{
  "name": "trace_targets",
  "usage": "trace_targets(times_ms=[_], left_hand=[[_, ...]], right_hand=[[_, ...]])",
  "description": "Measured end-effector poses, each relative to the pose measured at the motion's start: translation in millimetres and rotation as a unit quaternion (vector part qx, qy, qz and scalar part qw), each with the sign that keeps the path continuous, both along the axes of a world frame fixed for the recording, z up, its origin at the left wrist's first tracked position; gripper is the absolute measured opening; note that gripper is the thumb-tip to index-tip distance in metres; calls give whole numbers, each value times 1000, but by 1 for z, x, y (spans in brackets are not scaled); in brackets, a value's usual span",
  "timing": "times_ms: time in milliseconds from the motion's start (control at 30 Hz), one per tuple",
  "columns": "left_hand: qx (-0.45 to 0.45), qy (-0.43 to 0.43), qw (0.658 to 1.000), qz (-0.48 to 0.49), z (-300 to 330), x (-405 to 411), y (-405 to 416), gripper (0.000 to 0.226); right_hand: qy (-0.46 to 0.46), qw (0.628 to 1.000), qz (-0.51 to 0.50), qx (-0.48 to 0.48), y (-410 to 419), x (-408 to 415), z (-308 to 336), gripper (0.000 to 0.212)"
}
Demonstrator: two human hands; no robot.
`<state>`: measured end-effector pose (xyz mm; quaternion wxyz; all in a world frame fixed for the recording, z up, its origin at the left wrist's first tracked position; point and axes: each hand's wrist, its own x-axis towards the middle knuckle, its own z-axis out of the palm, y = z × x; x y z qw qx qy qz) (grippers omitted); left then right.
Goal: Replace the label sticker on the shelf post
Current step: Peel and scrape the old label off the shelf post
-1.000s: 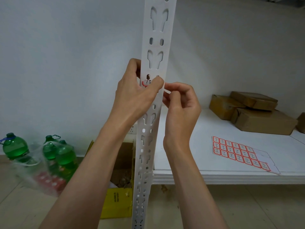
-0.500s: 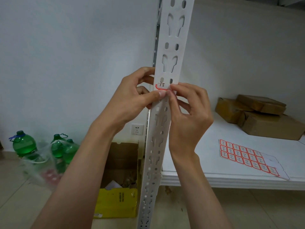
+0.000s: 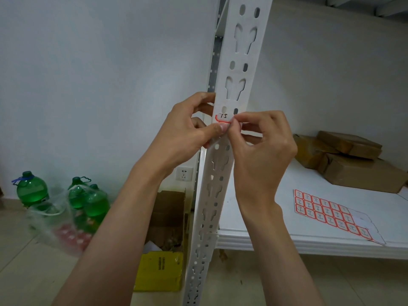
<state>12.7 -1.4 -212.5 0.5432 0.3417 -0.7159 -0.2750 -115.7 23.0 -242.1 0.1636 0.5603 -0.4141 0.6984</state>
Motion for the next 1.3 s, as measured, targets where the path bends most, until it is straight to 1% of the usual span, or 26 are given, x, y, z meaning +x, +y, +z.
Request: trace_targets(times_ms=[167,333,400,567,633,700,733,767,833,867,933,1033,1200,1300], left_hand=[[1,0,1000,3,0,0,0,53],[8,-12,1000,18,1,-2,0,52],[10,-13,1000,25,0,-2,1,53],[-14,-17,999,48,0,-3,3,54],[-27,-22,997,61,0,-5,3,56],[-52,-9,995,84,1,-7,4,56],[-74,11,992,102,2,-8,5,53],[-100,40,986,123,3,-8,6,44],[-151,96,971,159,6,-5,8,19],[-167,112,965,167,7,-3,9,10],[-178,122,961,174,8,1,9,11],[-186,109,963,164,9,4,10,12],[-207,64,968,127,14,5,17,11],[-232,33,965,115,17,1,22,9]], right_hand=[[7,1000,12,-1,-3,-4,-1,9],[-9,999,41,-4,-2,-10,-5,8],[-37,997,67,-6,-1,-9,-5,8],[-146,979,139,17,2,-7,-4,20],[-201,962,181,35,2,-10,-3,16],[-242,944,218,51,2,-12,-2,11],[-252,939,229,56,3,-13,-1,10],[-255,935,238,59,3,-13,0,10],[-253,933,250,62,5,-12,2,9],[-249,933,253,62,6,-12,3,9],[-244,933,257,64,7,-13,5,8],[-254,927,270,65,6,-14,6,8],[-265,916,293,72,6,-17,8,2],[-267,901,327,100,6,-22,8,7]])
